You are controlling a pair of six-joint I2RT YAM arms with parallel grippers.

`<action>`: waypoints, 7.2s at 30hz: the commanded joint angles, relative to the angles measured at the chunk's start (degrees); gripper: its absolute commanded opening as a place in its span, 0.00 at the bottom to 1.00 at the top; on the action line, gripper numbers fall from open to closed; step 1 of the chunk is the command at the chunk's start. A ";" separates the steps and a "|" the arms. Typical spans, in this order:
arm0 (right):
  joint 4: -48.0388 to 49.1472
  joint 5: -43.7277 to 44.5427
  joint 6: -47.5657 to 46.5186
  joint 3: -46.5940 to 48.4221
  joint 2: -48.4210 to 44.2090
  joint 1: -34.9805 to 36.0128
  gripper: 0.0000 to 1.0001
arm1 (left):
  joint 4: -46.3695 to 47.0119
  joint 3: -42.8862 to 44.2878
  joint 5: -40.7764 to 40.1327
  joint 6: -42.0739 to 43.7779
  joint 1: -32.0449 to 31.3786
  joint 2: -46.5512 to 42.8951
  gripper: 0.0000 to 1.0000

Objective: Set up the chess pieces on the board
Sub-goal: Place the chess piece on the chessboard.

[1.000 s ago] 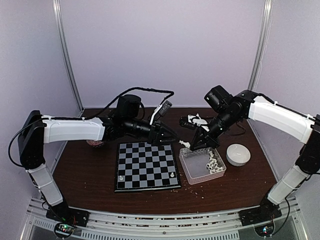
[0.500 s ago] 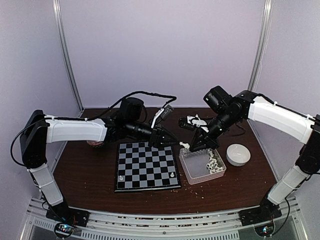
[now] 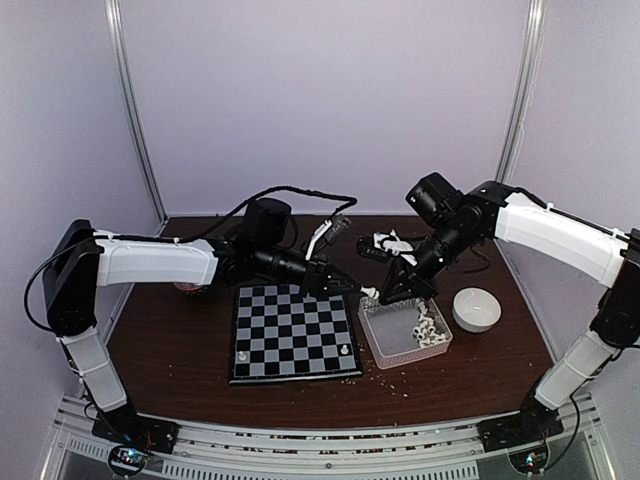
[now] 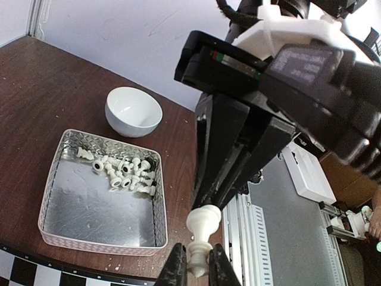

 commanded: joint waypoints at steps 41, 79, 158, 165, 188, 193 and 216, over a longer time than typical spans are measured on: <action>9.20 7.59 4.63 -9.45 8.97 -9.25 0.00 | -70.57 18.06 -50.34 25.76 -14.66 3.86 0.00; 8.63 7.12 4.44 -9.40 10.38 -9.25 0.00 | -69.42 18.63 -49.47 24.42 -14.84 11.99 0.00; -32.43 -28.89 -14.73 17.90 13.74 2.70 0.03 | -16.39 -0.07 -27.53 60.37 -18.57 -16.33 0.36; -32.68 -28.67 -14.90 17.37 14.11 3.05 0.03 | -15.24 -0.10 -28.34 60.82 -19.01 -15.87 0.37; -32.18 -28.82 -14.17 17.45 13.62 3.12 0.21 | -15.71 0.76 -30.46 59.86 -19.67 -15.36 0.09; -27.57 -26.70 -11.04 15.72 8.90 -0.68 0.40 | -6.97 -5.19 -35.03 51.31 -17.65 -18.37 0.08; 34.66 -13.87 37.86 7.27 -0.08 -5.90 0.35 | 79.25 -23.02 -30.21 -23.58 -1.13 -2.69 0.12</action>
